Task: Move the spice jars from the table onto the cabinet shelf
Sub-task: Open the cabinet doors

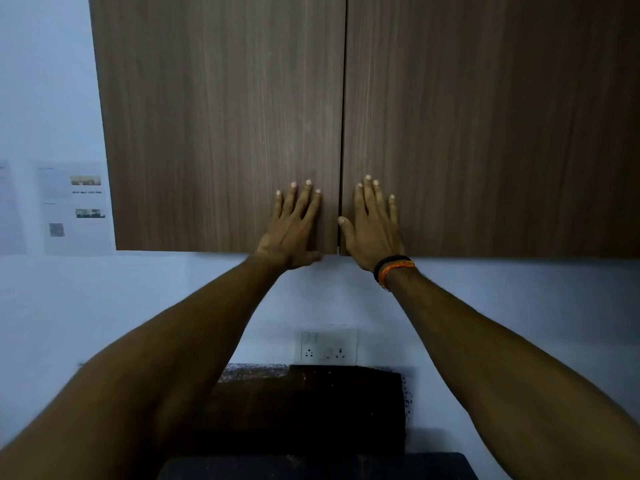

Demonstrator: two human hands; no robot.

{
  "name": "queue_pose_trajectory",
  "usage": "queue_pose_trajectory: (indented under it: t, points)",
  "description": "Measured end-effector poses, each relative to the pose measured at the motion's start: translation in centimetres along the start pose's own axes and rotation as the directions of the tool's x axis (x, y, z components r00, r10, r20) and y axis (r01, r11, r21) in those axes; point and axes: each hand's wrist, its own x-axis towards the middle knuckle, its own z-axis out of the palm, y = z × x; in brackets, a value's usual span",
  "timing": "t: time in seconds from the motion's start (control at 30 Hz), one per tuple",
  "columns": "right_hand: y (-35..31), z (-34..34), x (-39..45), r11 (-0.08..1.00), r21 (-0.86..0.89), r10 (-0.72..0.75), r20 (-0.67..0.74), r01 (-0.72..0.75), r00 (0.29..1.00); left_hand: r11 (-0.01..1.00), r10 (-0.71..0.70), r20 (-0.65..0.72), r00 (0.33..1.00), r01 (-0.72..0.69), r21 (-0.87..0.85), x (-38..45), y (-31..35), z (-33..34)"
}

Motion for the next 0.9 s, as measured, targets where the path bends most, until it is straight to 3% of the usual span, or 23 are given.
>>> queue_pose_trajectory:
  t: [0.33, 0.6, 0.83, 0.9]
  points:
    - [1.2, 1.1, 0.1, 0.999, -0.007, -0.053, -0.014, 0.053, 0.998, 0.988, -0.051, -0.025, 0.998, 0.054, 0.143, 1.1, 0.5, 2.5]
    - [1.5, 1.2, 0.1, 0.996, 0.033, -0.081, -0.06, 0.083, 0.995, 0.955, -0.008, -0.045, 0.999, 0.021, 0.295, 0.9, -0.5, 2.7]
    - [-0.1, -1.3, 1.7, 0.942, 0.259, -0.146, -0.252, 0.212, 0.957, 0.949, 0.089, -0.112, 0.99, -0.05, 0.311, -0.7, -0.1, 0.9]
    - [-1.5, -2.5, 2.9, 0.883, 0.439, -0.05, -0.263, 0.165, 0.964, 0.949, 0.101, -0.139, 0.985, -0.053, 0.31, -1.7, 0.1, 0.1]
